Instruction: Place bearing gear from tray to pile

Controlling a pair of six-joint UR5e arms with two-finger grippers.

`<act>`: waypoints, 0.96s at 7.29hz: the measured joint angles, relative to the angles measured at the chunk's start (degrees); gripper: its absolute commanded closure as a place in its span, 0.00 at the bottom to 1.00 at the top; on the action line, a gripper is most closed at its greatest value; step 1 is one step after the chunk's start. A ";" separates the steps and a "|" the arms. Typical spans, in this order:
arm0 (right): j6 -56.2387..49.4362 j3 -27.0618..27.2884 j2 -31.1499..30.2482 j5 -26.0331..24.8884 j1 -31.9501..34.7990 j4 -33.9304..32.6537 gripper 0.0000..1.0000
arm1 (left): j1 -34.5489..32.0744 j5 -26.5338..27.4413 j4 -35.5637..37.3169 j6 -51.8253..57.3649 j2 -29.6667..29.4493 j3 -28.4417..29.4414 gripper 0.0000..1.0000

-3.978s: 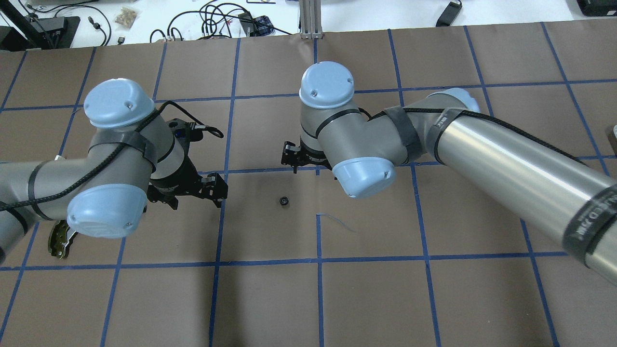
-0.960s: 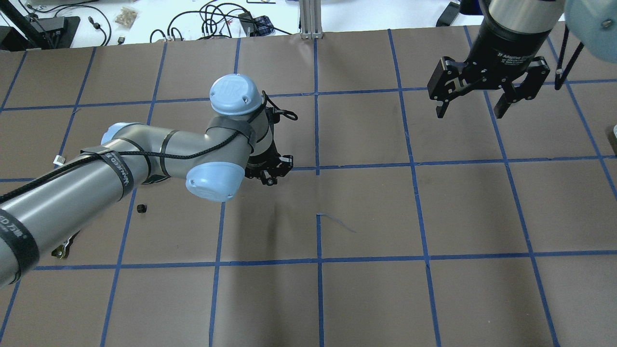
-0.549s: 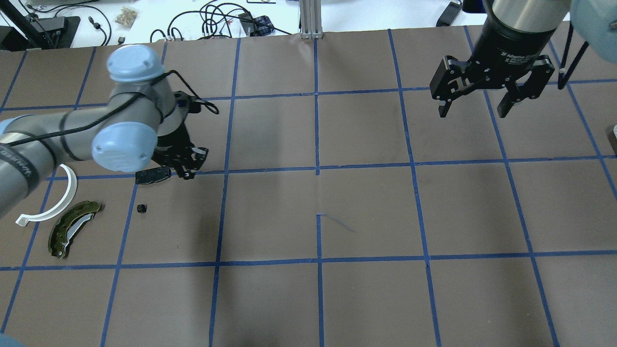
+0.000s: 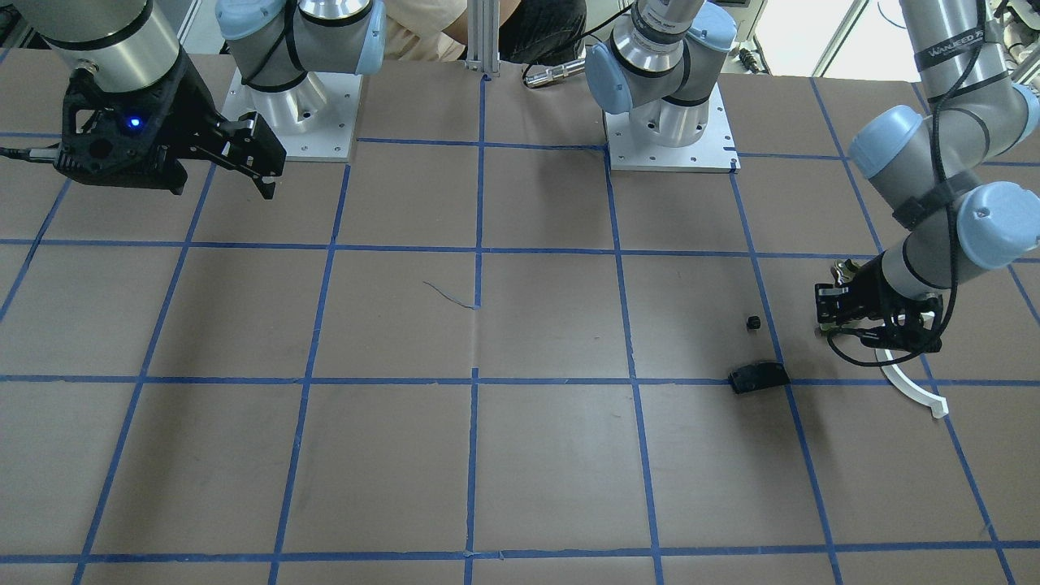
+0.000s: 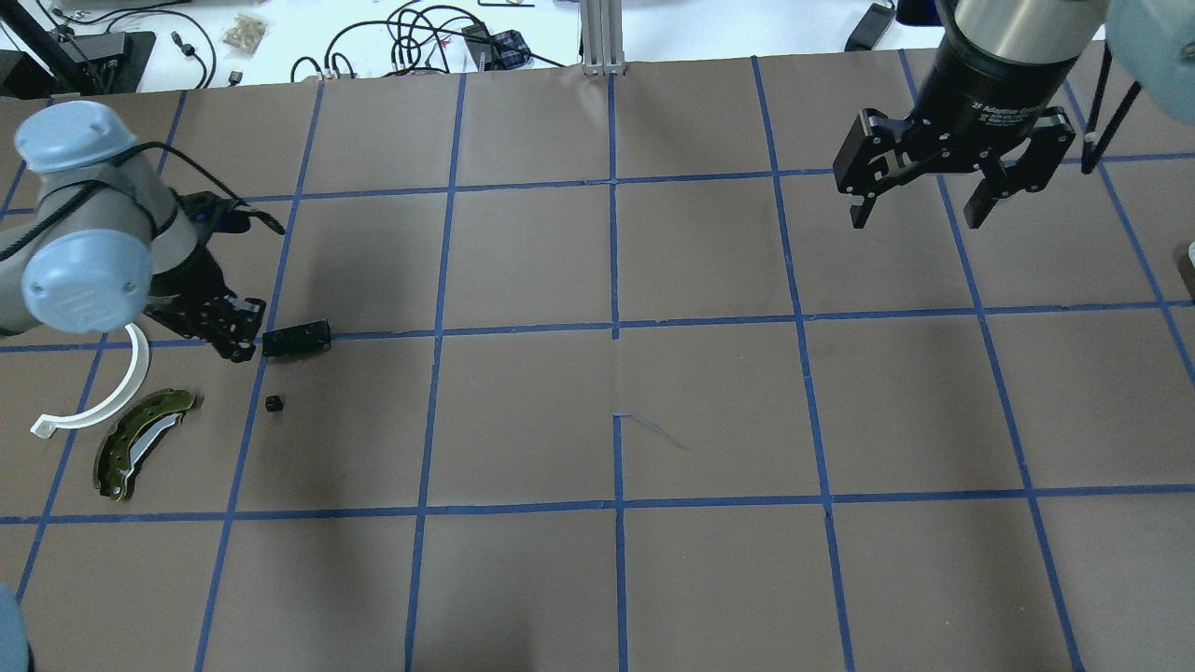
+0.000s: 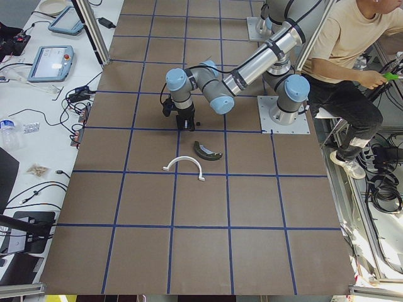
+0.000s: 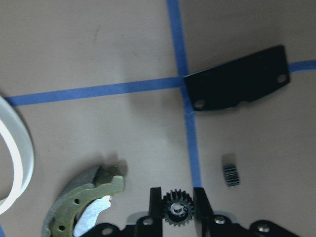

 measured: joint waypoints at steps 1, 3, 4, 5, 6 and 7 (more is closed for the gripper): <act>-0.10 0.04 0.05 -0.06 -0.04 0.00 0.00 | 0.26 -0.16 0.17 -0.59 -0.14 -0.48 1.00; -0.15 0.10 0.03 -0.27 -0.15 0.00 0.00 | -0.87 -0.42 2.33 -5.74 0.92 -4.59 1.00; -0.16 0.11 0.06 -0.28 -0.17 -0.02 0.00 | -1.32 -0.47 5.40 -6.70 1.21 -7.02 1.00; -0.14 0.11 0.06 -0.29 -0.21 -0.02 0.00 | -1.50 -0.51 8.01 -6.99 1.12 -8.65 1.00; -0.14 0.11 0.06 -0.33 -0.25 -0.02 0.00 | -1.63 -0.69 9.22 -7.12 1.03 -9.32 1.00; -0.16 0.11 0.08 -0.26 -0.26 -0.05 0.00 | -1.68 -1.39 9.65 -7.14 1.07 -9.55 1.00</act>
